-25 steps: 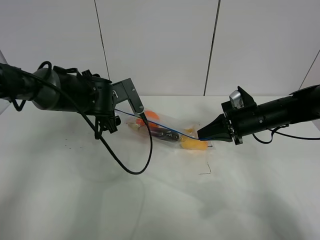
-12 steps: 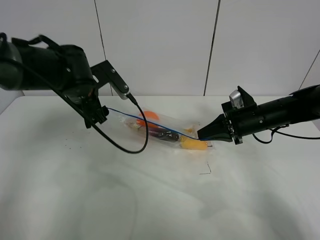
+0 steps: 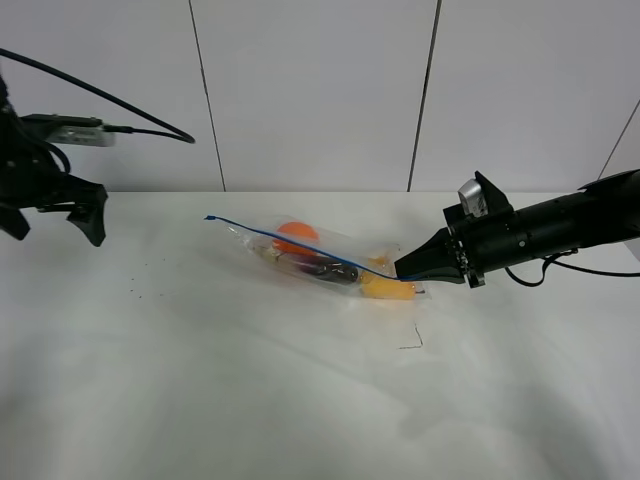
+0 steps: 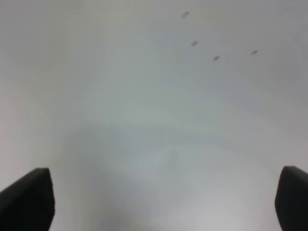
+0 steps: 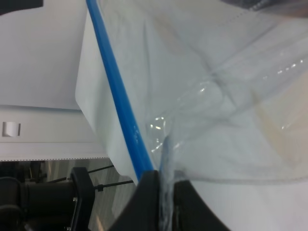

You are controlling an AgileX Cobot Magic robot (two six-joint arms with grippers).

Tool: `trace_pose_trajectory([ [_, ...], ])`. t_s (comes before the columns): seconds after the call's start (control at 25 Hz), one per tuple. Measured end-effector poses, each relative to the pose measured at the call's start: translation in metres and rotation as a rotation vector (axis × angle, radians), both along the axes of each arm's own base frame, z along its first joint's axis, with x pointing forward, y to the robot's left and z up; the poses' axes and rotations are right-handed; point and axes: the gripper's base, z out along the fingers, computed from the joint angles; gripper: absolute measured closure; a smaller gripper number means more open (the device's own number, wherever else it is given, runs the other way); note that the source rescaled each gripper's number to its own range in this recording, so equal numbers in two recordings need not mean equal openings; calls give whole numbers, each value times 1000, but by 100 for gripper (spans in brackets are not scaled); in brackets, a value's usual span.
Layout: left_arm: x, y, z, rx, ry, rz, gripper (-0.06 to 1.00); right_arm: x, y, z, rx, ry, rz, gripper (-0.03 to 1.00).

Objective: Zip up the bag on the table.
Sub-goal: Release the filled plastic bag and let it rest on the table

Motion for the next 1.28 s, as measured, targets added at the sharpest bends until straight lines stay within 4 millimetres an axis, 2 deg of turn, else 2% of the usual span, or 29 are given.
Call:
trace_pose_trajectory([
  [0.12,-9,15,15,-17,-33,49,-5,0,0,0,-1,-12,6,97],
  [0.32,-27,11,47,-40,-153,52,-5,0,0,0,-1,-17,8,97],
  [0.44,-51,7,57,-37,-217,39,-5,0,0,0,-1,-19,9,97],
  [0.84,-152,-9,49,-51,-302,-23,-5,0,0,0,-2,-27,13,97],
  [1.28,-245,-26,33,-83,-470,-58,-5,0,0,0,-2,-28,14,97],
])
